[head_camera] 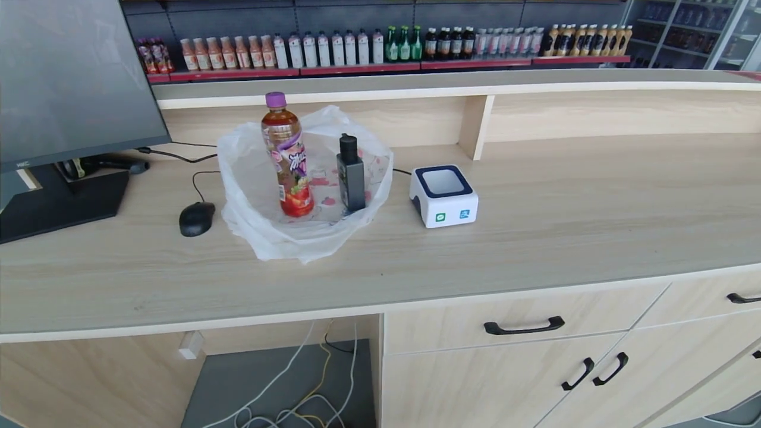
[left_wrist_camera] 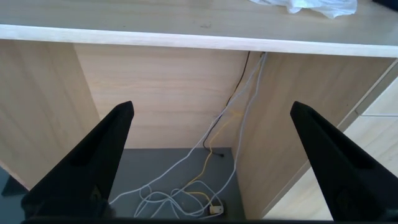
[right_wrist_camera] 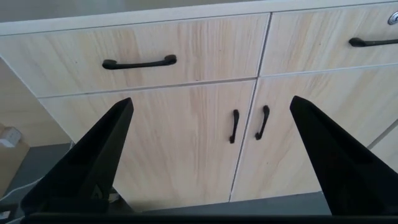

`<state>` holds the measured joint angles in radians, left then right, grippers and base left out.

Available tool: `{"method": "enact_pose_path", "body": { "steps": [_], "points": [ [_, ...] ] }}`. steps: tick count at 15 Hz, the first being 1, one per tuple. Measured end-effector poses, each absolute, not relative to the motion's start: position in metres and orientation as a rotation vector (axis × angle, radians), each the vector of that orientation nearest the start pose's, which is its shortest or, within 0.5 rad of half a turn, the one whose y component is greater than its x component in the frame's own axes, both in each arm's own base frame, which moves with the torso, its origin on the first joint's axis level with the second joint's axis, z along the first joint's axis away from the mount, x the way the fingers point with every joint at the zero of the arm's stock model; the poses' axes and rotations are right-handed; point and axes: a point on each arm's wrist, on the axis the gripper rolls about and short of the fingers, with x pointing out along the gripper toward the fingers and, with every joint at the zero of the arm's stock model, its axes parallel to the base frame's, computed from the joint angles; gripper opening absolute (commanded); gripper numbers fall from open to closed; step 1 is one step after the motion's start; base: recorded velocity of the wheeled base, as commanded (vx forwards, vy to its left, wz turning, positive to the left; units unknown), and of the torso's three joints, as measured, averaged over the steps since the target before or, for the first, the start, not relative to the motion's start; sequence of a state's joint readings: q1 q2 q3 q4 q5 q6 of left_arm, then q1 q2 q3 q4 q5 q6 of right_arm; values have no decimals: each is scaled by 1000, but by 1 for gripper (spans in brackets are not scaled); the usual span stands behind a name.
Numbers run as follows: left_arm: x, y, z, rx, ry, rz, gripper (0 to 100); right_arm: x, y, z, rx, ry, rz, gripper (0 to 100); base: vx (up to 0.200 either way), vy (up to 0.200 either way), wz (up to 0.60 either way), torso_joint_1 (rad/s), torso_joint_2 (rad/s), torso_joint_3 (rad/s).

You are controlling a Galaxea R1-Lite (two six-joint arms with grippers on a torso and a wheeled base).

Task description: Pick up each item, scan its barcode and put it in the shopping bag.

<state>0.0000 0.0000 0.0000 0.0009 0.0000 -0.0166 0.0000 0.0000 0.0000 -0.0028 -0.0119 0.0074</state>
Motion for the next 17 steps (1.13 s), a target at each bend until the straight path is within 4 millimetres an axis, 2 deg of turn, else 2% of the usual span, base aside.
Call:
{"method": "enact_pose_path", "body": {
  "steps": [6,17],
  "points": [
    [-23,0,75,-18,0,0,100,-23,0,76,8,-3,-12,100,0,-200,0,8,2,2],
    [-23,0,75,-16,1,0,100,-23,0,76,5,-2,-12,100,0,0,0,0,0,0]
  ]
}}
